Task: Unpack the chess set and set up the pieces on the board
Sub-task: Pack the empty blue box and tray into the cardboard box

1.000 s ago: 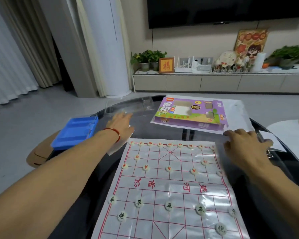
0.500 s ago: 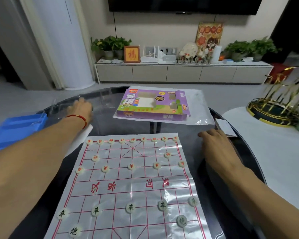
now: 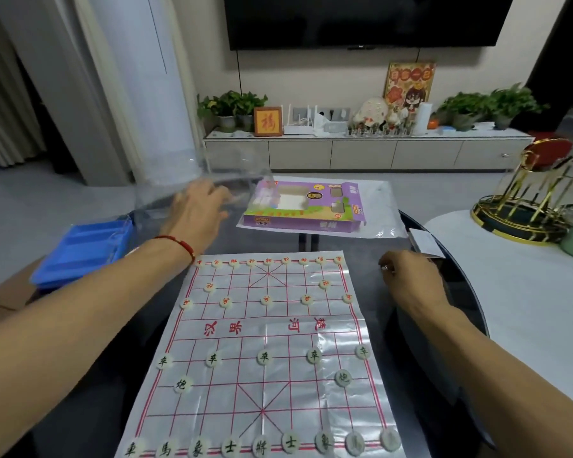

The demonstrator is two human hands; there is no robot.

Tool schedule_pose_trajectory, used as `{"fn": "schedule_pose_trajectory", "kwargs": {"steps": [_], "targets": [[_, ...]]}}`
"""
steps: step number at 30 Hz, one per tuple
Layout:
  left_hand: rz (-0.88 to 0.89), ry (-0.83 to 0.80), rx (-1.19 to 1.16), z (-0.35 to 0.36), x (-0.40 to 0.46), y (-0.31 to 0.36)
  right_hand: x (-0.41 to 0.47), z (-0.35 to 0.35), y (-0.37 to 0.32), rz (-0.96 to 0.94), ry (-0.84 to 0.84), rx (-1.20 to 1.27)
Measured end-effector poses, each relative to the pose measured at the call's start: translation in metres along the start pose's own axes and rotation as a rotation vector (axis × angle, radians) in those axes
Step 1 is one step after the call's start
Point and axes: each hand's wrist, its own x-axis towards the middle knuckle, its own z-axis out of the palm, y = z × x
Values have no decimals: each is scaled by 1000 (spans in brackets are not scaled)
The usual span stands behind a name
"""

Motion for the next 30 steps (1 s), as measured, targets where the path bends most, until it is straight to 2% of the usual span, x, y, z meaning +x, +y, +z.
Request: {"fn": "schedule_pose_trajectory", "kwargs": {"steps": [5,10,12,18,20,23,24,26,28,30], "targets": [[306,36,-56,-13,-45,76,-7,-17,0,64,9,104],[387,18,-146,-8,-66,110,-20,-59,-16,83,98,655],[413,27,-167,-11,-70,120,-27,-76,-31,-2,35,789],[424,64,-195,-21,-81,142,-31,-70,-47,-138,-17,534],[410,62,-205,-19,-82,142,-31,-76,-44,-149,5,616],[359,41,-245,-16,-84,139,-21,-80,-20,33,75,790],[343,39,-255,-15,-85,138,-16,-74,-6,99,85,749],[322,32,-270,-14,-86,136,-14,-58,22,142,-24,455],[306,29,-284,-13,-86,134,-18,-40,35,106,-184,191],[304,19,-291,-12,-86,133,-18,-26,37,46,-187,115]]}}
